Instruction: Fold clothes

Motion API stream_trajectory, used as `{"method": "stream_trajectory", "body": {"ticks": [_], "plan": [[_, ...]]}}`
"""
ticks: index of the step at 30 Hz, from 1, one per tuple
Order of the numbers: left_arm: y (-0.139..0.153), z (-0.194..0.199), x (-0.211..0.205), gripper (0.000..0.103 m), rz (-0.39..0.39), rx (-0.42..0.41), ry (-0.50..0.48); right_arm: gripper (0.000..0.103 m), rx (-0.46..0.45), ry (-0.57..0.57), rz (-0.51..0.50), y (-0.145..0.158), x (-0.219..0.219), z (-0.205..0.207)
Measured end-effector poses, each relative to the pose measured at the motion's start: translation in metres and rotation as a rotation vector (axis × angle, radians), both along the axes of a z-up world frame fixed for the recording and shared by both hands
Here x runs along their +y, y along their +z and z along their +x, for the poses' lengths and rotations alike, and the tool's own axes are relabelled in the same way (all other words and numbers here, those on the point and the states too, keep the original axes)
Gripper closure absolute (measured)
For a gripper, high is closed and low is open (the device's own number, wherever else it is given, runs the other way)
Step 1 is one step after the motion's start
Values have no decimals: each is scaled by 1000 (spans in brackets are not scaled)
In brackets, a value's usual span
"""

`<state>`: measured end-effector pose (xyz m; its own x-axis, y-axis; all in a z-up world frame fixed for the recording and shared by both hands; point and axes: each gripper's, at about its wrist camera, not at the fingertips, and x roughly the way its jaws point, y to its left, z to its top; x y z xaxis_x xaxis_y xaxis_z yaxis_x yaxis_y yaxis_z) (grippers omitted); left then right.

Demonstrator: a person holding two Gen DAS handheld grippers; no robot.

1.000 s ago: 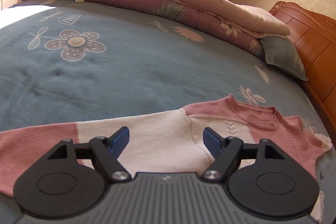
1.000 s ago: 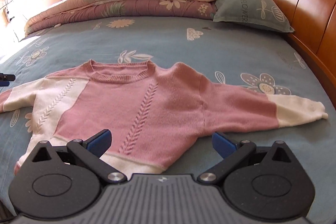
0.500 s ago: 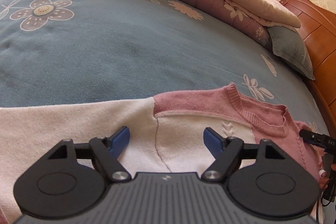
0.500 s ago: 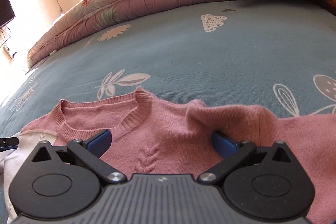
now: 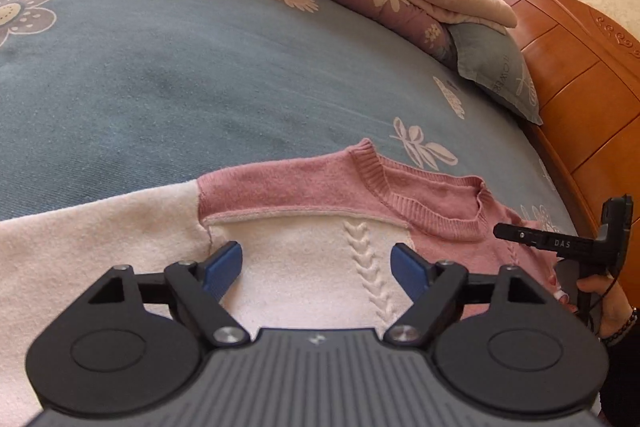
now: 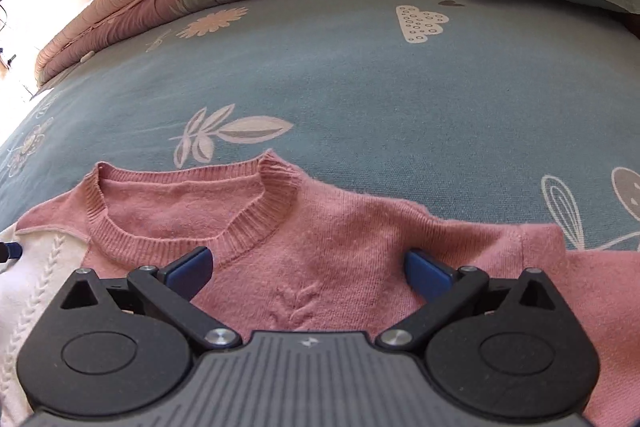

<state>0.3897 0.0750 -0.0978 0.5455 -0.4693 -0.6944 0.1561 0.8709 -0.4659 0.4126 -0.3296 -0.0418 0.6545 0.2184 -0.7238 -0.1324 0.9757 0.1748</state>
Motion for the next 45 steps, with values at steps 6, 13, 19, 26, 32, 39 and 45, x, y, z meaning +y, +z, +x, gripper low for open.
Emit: {"method": "stream_trajectory", "body": {"ticks": [6,13,19,26,32,39,45], "plan": [[4,30,-9,19,16,1,99,0,43,10,-37,10,-3,22],[13,10,-30,16,-5,-2,-72,0,8,0,141,41,-72,-40],[-2,22,-27,17,5,0,56,0,4,-136,267,-3,-118,-38],[4,18,-25,16,35,20,64,0,-64,-283,323,24,-147,-60],[1,1,-17,16,33,-5,29,0,-184,-561,504,21,-232,-161],[1,3,-19,15,39,-3,34,0,-291,-817,721,-26,-314,-193],[0,4,-22,13,57,-9,34,0,-293,-787,689,-30,-352,-154]]}}
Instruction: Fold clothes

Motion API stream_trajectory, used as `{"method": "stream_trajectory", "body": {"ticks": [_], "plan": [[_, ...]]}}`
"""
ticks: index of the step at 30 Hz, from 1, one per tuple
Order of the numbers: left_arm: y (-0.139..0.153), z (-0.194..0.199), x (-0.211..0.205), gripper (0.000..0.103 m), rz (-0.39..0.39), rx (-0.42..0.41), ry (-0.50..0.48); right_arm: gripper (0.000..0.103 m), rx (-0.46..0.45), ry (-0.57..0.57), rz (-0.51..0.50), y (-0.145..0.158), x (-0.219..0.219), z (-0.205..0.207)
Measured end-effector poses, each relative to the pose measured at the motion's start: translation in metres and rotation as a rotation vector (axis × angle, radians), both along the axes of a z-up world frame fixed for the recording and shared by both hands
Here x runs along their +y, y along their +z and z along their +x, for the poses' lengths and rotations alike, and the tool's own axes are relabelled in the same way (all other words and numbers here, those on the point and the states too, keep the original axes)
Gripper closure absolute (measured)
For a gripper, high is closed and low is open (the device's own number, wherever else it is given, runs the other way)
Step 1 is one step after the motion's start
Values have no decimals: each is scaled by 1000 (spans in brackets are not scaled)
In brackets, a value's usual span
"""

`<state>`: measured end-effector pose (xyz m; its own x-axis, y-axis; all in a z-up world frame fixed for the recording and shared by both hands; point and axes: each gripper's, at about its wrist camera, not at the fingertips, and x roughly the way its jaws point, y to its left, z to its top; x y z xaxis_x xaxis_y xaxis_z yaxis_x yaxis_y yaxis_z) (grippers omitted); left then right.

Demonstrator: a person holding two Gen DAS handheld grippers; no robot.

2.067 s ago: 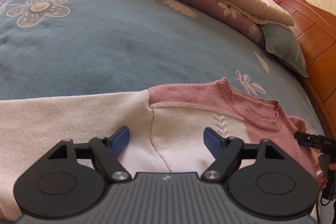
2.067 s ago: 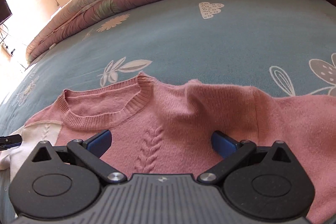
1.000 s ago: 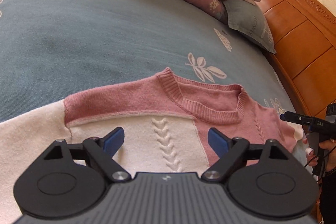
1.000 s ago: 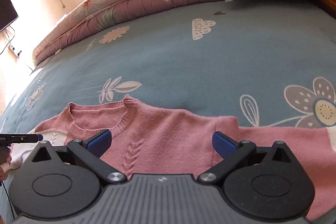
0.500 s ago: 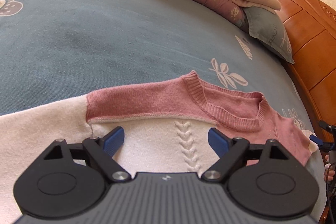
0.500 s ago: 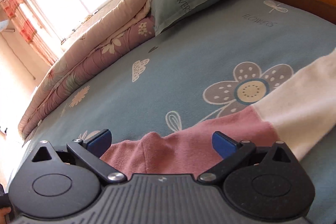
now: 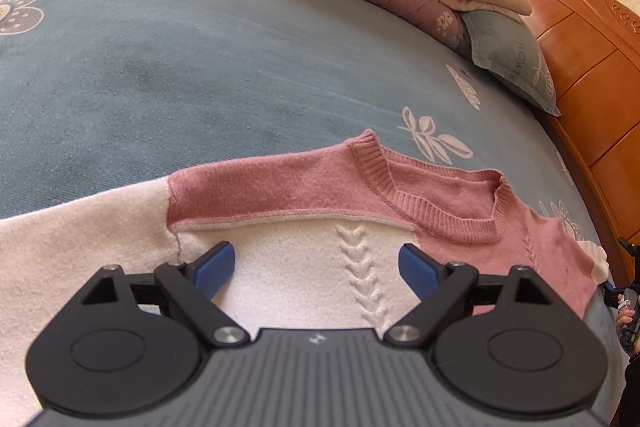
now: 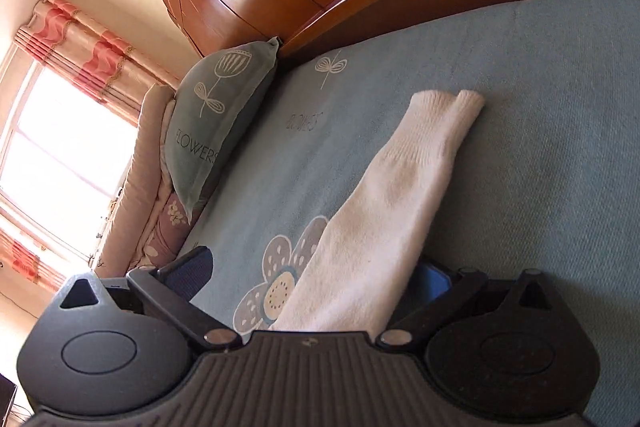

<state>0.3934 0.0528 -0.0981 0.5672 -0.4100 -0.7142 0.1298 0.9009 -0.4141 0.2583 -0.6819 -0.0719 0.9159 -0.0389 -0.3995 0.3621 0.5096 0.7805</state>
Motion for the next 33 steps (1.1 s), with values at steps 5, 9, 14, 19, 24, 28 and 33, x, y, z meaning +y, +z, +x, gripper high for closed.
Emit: {"method": "stream_trajectory", "body": {"ticks": [5,9,14,19,24,28,33], "plan": [[0,-1,0,13,5,-8,-1,0,-36,-2,-10,-2,-18,11],[-1,-1,1,13,-10,-8,6,3,-53,17,-44,-4,-25,12],[-2,-2,4,13,-31,-9,16,86,10,-67,-54,-21,-34,-6],[-1,-1,2,13,-16,-6,13,96,18,-92,25,-27,-45,-9],[-1,-3,3,13,-21,-6,12,93,-67,-158,22,-14,-40,-30],[-2,-4,3,13,-18,-12,3,93,-102,-189,-19,-1,-34,-64],[-1,-4,2,12,-14,-12,8,40,9,-449,-50,4,-40,-102]]}}
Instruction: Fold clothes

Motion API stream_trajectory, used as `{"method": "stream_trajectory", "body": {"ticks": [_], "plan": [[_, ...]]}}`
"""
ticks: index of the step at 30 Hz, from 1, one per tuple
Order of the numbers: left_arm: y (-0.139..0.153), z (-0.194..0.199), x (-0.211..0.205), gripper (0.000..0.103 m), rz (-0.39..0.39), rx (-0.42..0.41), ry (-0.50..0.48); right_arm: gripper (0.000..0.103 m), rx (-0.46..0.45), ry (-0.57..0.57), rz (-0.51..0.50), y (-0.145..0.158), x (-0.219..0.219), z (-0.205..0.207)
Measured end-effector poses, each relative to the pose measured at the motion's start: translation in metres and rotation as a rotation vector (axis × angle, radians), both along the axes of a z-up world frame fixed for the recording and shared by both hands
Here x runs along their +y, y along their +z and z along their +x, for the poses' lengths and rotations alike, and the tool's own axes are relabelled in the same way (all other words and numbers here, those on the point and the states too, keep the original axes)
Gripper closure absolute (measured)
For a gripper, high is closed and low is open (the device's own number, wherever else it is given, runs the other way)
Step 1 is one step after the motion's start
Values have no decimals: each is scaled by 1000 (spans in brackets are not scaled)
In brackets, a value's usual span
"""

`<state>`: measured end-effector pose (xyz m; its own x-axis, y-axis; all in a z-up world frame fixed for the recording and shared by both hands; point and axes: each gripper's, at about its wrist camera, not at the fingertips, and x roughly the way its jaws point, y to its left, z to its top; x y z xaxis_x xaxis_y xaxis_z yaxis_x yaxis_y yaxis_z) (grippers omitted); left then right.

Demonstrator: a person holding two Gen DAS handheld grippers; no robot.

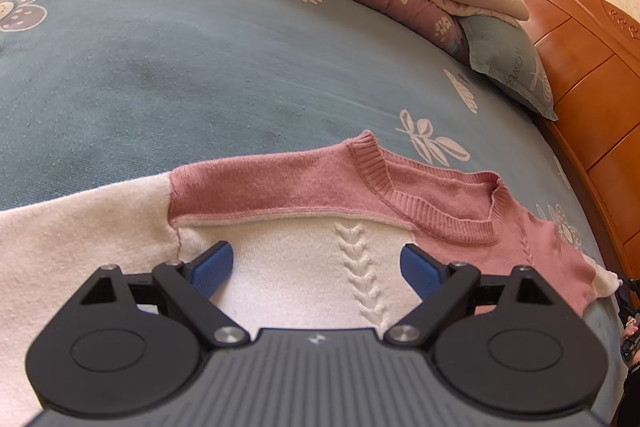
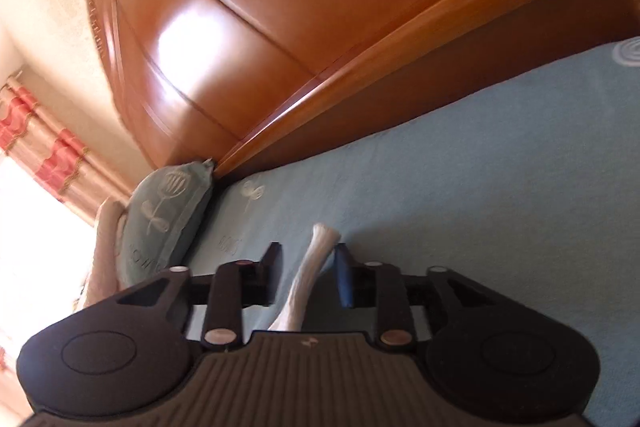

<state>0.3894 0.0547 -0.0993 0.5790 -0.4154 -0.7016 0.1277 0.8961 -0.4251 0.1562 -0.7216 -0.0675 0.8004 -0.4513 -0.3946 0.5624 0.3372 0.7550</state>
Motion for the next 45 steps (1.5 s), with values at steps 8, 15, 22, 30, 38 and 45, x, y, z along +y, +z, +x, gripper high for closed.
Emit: {"method": "stream_trajectory", "body": {"ticks": [8,15,22,30,38,45], "plan": [[-1,0,-2,11,15,-7,-15,8,244,415,-193,48,58,47],[-1,-2,-2,10,14,-15,-18,1,367,804,-216,54,124,140],[-2,-3,-1,10,4,-18,-25,0,441,790,-305,29,134,169],[-3,-4,0,10,-4,-26,-29,0,358,1043,-289,55,172,126],[-3,-5,0,9,2,-28,-28,0,502,988,-350,26,201,125],[-3,-6,-6,4,26,-44,-49,0,598,1091,-430,38,226,103]]}}
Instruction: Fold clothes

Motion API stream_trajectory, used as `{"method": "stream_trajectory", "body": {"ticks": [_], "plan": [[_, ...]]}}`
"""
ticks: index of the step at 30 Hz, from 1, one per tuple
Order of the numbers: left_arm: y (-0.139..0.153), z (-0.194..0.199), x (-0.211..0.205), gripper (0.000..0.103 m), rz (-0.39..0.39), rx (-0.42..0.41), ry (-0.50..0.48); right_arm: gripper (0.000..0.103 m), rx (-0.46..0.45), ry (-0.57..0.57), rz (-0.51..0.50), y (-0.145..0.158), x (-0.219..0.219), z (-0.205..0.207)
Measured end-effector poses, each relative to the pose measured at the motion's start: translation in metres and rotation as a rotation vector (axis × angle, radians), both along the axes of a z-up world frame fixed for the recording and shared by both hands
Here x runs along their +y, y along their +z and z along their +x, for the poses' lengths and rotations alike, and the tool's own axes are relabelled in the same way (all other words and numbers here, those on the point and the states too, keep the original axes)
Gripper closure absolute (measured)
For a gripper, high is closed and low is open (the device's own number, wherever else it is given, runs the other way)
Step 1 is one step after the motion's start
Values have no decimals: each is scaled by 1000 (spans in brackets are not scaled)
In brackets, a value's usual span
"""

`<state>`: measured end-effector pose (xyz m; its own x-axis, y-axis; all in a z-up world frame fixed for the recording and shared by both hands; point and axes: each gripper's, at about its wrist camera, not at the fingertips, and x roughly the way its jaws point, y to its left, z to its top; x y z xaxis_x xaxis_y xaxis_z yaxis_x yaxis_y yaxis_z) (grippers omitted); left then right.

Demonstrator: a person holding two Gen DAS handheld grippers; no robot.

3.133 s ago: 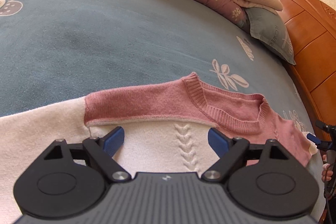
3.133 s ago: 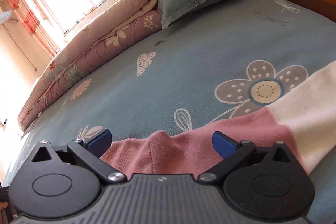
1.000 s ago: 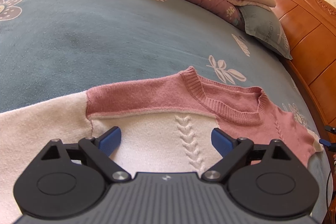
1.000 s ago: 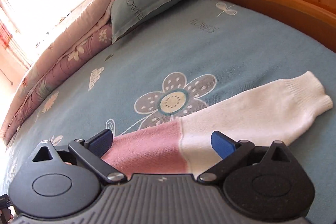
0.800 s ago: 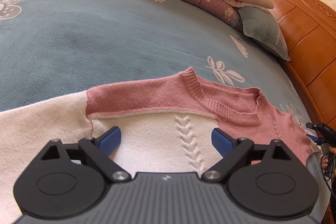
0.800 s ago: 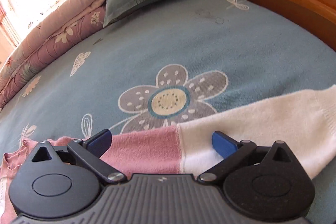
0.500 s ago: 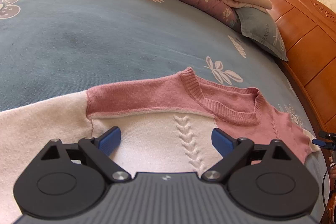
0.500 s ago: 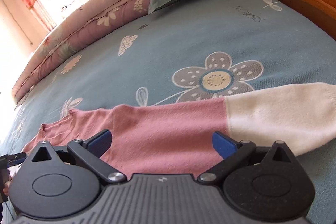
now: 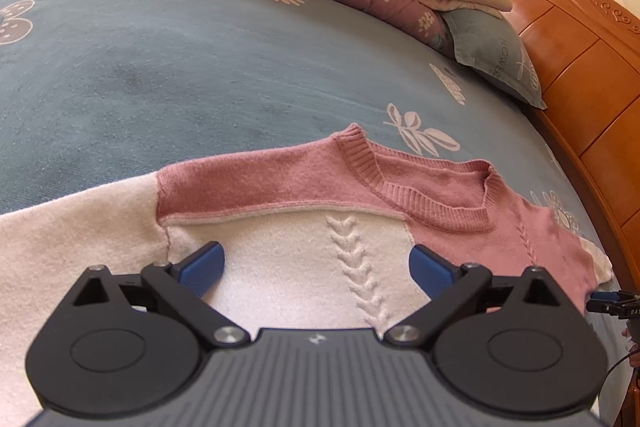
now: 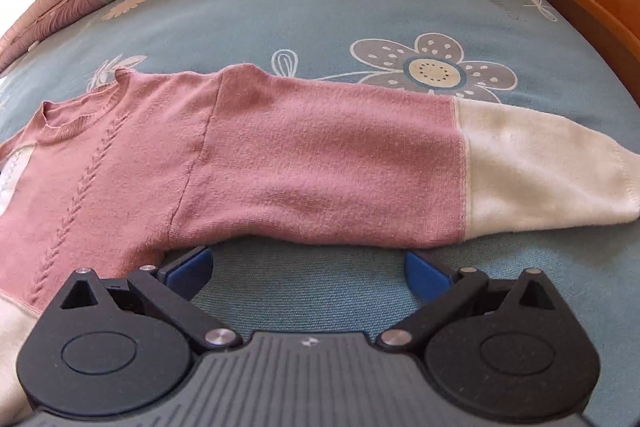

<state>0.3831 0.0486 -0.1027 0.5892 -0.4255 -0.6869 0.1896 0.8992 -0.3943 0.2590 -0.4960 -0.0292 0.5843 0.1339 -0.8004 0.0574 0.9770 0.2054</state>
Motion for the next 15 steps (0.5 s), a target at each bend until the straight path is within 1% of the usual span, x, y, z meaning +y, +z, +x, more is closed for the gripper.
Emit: {"method": "stream_trajectory", "body": {"ticks": [2,4,6,8,9,10,11,12,13,14,15], "plan": [[0,0,-1,4,9,0,1,0,-94,-55,83,14,-16,6],[0,0,-2,4,13,2,-1,0,-154,-96,129,21,-33,18],[0,1,-1,4,12,5,-1,0,-152,-174,173,13,-58,34],[0,1,0,4,10,4,-4,1,-106,-258,235,-7,-87,43],[0,0,0,4,8,3,-4,0,-124,-284,299,-14,-102,41],[0,0,1,4,7,1,-6,0,-156,-299,359,-15,-113,34],[0,0,1,4,9,1,-8,0,-154,-324,388,-13,-120,30],[0,0,0,4,11,0,-10,0,-162,-352,388,-9,-124,25],[0,0,0,4,14,0,-11,0,-184,-370,364,-4,-125,20],[1,0,-1,4,16,1,-11,0,-211,-375,345,1,-125,17],[0,0,-2,4,19,2,-12,0,-233,-374,346,4,-126,15]]}}
